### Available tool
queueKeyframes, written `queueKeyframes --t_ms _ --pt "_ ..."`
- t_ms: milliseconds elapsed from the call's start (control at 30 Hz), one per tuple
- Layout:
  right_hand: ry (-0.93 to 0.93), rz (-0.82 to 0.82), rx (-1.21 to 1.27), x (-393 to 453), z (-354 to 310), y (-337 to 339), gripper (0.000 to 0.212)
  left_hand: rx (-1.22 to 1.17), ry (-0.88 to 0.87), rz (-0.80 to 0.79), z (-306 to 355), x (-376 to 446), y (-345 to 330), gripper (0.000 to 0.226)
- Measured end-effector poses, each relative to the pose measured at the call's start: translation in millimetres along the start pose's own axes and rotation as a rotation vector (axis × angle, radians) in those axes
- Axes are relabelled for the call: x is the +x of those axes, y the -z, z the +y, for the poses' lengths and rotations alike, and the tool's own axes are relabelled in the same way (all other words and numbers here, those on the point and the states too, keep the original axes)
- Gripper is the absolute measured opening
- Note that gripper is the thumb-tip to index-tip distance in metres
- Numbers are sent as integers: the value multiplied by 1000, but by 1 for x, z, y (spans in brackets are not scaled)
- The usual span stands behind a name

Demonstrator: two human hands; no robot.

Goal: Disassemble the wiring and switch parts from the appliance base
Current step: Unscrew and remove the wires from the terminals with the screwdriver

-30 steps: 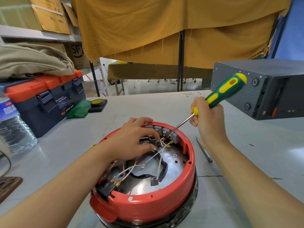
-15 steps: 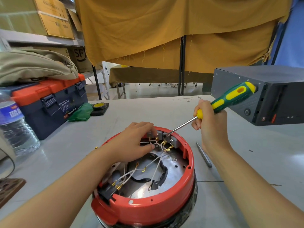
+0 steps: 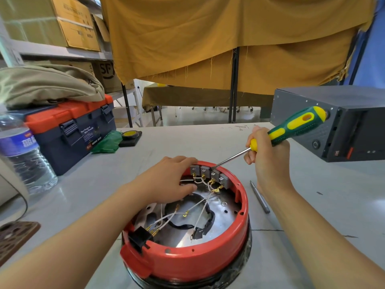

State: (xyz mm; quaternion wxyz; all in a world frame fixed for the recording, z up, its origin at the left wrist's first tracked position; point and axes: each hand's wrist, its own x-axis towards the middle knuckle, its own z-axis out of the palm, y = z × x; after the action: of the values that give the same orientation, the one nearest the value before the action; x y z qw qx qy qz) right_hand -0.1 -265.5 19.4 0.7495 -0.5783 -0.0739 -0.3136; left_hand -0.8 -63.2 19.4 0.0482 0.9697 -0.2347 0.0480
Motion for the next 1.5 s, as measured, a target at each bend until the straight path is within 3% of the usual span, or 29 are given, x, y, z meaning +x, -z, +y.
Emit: queueKeyframes --t_ms 267,1000,1500 --pt "89 -12 -137 1 2 0 28 -92 -67 -12 8 4 0 34" --pt "317 -197 -324 -14 -3 -7 33 -99 -66 44 2 0 -11 31" --pt "164 -238 -204 -6 1 -4 28 -94 -79 45 1 0 -11 32"
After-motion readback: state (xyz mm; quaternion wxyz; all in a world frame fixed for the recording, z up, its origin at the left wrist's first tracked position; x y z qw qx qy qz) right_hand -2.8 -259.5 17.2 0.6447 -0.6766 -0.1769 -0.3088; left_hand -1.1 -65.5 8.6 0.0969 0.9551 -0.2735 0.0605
